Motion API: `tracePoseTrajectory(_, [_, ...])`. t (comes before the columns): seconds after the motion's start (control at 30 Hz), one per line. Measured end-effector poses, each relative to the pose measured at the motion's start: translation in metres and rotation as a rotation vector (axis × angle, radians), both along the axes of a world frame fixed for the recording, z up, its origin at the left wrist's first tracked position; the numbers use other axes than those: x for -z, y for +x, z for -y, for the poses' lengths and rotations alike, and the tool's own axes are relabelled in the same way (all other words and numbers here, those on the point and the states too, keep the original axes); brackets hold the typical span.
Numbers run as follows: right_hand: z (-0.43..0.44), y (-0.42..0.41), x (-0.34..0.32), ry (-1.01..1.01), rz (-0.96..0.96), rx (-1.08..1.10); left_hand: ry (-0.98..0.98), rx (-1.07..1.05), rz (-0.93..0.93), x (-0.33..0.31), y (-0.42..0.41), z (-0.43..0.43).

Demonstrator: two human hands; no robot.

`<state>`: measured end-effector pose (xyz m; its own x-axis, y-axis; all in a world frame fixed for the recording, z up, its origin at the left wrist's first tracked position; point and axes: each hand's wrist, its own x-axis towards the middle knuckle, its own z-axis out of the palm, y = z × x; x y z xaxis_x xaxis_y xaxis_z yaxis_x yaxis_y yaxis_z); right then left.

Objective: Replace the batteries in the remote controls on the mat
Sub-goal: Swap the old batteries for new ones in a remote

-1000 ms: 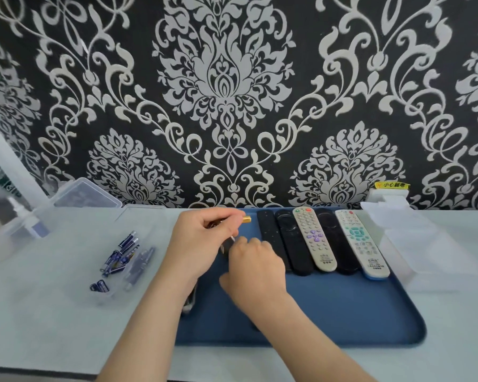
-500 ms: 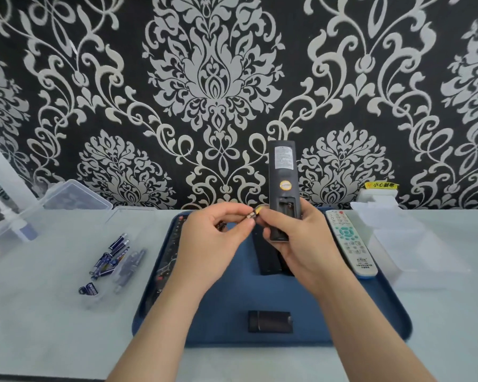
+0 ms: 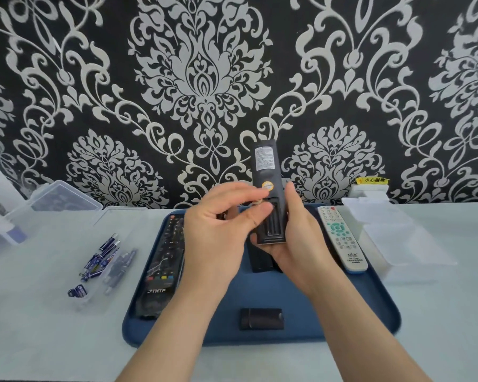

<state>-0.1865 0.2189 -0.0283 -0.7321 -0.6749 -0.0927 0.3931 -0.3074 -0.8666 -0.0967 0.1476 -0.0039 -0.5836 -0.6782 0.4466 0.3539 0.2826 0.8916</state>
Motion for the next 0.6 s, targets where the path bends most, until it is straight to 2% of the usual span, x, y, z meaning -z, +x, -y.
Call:
tracePoseTrajectory(0.07, [0.0, 0.002, 0.0, -0.015, -0.006, -0.016, -0.007, 0.032, 0.001, 0.004, -0.006, -0.006])
tracePoseTrajectory(0.13, [-0.001, 0.005, -0.001, -0.032, -0.015, -0.003, -0.101, 0.03, 0.028, 0.01, -0.008, -0.008])
tracePoseTrajectory(0.33, [0.0, -0.001, 0.004, 0.072, -0.12, 0.127, -0.551, -0.104, 0.114, 0.022, -0.008, -0.004])
tracePoseTrajectory(0.43, [0.0, -0.002, 0.004, 0.111, -0.202, 0.165, -0.745, -0.102, 0.15, 0.023, -0.008, -0.007])
tracePoseTrajectory(0.6, [0.0, 0.0, 0.004, 0.087, -0.274, 0.199, -0.81, -0.181, 0.176, 0.022, -0.009, -0.007])
